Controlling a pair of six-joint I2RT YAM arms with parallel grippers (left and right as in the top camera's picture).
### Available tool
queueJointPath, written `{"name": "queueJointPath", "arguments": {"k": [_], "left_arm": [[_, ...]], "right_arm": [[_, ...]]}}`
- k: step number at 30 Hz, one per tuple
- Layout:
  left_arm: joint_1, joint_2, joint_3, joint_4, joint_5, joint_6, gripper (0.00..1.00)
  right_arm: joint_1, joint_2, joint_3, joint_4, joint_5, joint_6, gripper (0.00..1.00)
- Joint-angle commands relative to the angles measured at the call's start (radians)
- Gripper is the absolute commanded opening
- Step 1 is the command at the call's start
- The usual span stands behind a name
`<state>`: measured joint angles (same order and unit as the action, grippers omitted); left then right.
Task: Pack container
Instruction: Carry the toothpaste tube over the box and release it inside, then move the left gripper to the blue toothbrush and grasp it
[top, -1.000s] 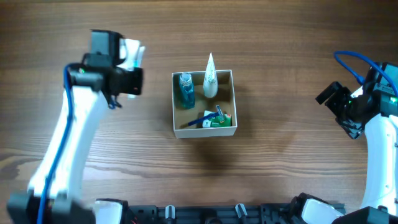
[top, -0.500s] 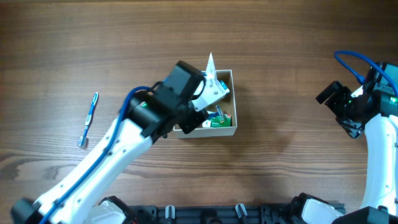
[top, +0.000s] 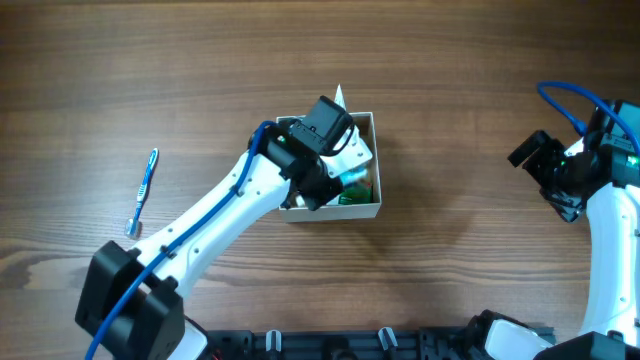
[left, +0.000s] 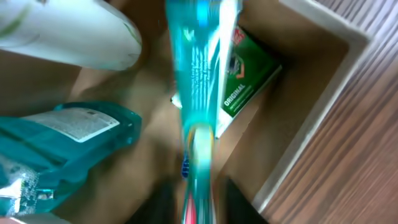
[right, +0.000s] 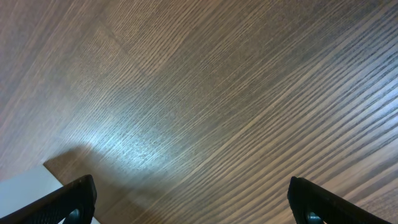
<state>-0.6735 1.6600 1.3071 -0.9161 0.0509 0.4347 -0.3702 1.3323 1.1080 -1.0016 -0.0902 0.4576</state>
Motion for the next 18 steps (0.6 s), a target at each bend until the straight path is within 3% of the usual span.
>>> {"name": "queueJointPath", "arguments": {"k": [1,5,11,15,18], "left_arm": [[-0.005,-0.013,0.018,-0.003,-0.030,-0.010,0.59],[-0.008,-0.080,0.029,-0.025,-0.137,-0.075,0.62],[0.055,-0.256,0.029,-0.090,-0.385,-0.274,0.69],[0.237,-0.343,0.028,-0.137,-0.393,-0.421,0.70],[0.445,-0.368,0.028,-0.144,-0.341,-0.555,0.86]], "right_arm": [[-0.002,-0.005,-0.005,0.002,-0.015,-0.014,1.00],[-0.002,-0.005,-0.005,0.002,-0.015,-0.013,1.00],[-0.002,-0.005,-0.005,0.002,-0.015,-0.021,1.00],[-0.002,-0.005,-0.005,0.002,-0.015,-0.038,1.00],[-0.002,-0.005,-0.005,0.001,-0.015,-0.039,1.00]]}}
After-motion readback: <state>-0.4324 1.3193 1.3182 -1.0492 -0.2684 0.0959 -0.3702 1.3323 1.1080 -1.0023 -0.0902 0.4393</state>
